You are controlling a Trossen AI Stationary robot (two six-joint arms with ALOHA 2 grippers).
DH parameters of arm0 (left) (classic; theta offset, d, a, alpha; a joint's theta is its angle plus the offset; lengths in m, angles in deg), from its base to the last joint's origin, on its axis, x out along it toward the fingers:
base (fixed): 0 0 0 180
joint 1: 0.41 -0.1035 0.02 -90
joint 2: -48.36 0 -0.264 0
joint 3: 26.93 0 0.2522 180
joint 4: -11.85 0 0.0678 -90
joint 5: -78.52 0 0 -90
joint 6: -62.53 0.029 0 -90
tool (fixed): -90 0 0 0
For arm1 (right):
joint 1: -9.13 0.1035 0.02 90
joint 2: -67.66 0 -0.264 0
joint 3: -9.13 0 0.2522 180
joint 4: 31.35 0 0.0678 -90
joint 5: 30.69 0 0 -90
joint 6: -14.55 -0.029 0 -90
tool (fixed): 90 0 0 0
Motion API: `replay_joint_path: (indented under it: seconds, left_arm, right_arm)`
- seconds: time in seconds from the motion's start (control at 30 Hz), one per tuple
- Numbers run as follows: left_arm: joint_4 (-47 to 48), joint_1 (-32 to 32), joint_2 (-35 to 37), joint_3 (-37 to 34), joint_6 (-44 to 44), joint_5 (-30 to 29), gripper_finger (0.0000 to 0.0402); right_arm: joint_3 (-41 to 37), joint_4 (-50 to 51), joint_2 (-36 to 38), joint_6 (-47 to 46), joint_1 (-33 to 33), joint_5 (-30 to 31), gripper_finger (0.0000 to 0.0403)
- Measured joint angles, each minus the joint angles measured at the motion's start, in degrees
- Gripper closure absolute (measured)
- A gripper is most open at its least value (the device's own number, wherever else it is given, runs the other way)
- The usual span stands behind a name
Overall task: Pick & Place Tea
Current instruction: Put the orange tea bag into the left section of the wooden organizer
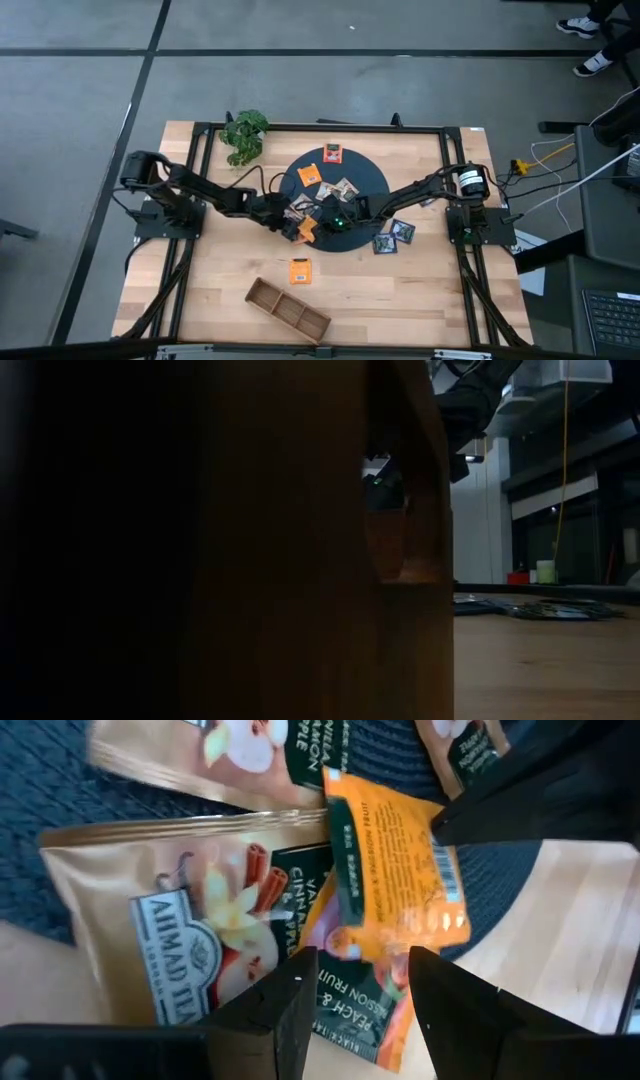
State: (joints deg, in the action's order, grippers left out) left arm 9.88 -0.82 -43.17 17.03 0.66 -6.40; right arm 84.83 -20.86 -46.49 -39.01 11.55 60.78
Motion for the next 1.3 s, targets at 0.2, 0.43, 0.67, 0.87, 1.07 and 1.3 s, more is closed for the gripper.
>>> replay_joint_path:
  seconds: [0.2, 0.43, 0.67, 0.87, 1.07, 1.3]
  left_arm:
    - [-6.4, 0.0, -3.5, 0.0, -0.6, 0.2, 0.0245]
    - [-7.1, -0.1, -3.7, 0.0, -1.9, 0.1, 0.0249]
    - [-6.7, -0.1, -3.8, 0.0, -1.9, 0.2, 0.0315]
    - [-6.7, -0.1, -3.8, 0.0, -0.6, 2.7, 0.0389]
    - [-6.7, -0.1, -3.8, -0.1, -0.1, 3.6, 0.0399]
    - [-5.8, 0.0, -1.4, -0.4, 3.9, 4.7, 0.0399]
  right_arm:
    - [0.0, -0.4, 0.0, -0.2, -0.1, 0.0, 0.0395]
    - [0.0, -0.4, 0.0, -0.2, -0.1, 0.0, 0.0394]
    - [0.0, 0.0, 0.0, 0.2, -0.1, 0.0, 0.0396]
    - [0.1, 0.0, 0.0, 1.2, -0.1, -0.9, 0.0384]
    - [0.1, 0.4, 0.5, 1.2, -0.1, -4.7, 0.0369]
    - [0.0, 1.2, 3.9, -0.4, -1.5, -12.4, 0.0367]
